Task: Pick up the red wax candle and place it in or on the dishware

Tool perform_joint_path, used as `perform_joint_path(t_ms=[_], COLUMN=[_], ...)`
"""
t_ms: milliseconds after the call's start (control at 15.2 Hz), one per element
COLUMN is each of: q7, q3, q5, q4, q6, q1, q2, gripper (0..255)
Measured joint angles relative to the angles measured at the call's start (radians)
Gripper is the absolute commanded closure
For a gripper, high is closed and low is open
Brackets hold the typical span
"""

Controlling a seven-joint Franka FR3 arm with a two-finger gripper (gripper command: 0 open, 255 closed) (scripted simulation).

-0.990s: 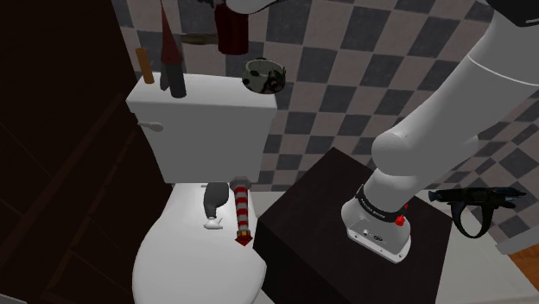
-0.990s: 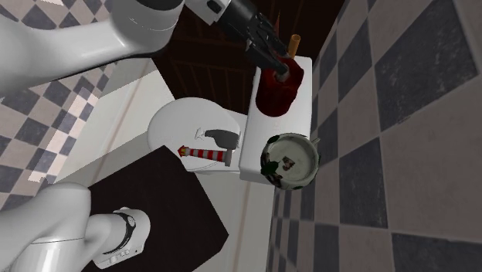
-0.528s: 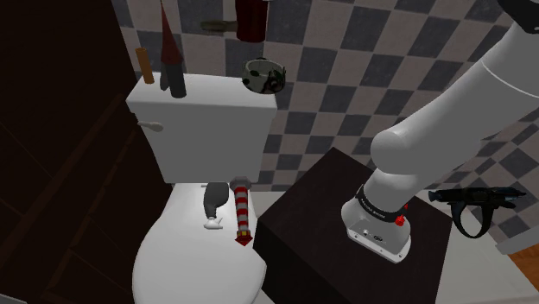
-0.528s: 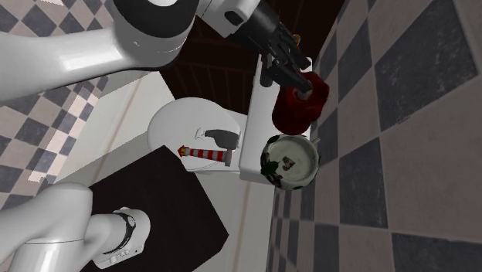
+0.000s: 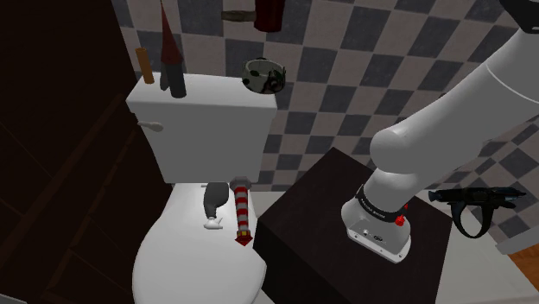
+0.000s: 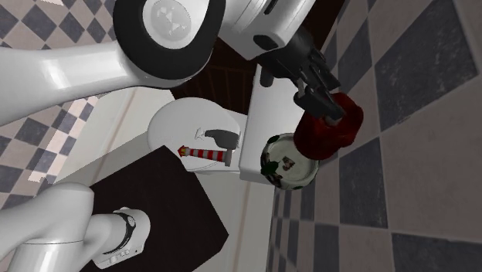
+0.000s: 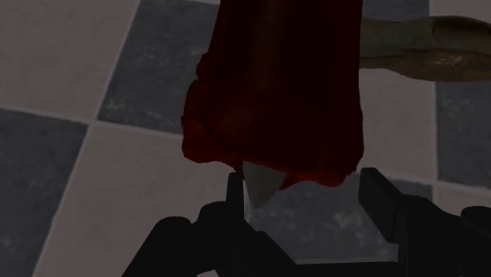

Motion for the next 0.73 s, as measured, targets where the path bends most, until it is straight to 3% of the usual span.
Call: perform_joint_path(t_ms=[726], q7=[0.126], q3=[0.014], q5=[-0.093], q4=[-0.118], q6=[0.092], q1=[-0.021], q2=[0.011], gripper=[255])
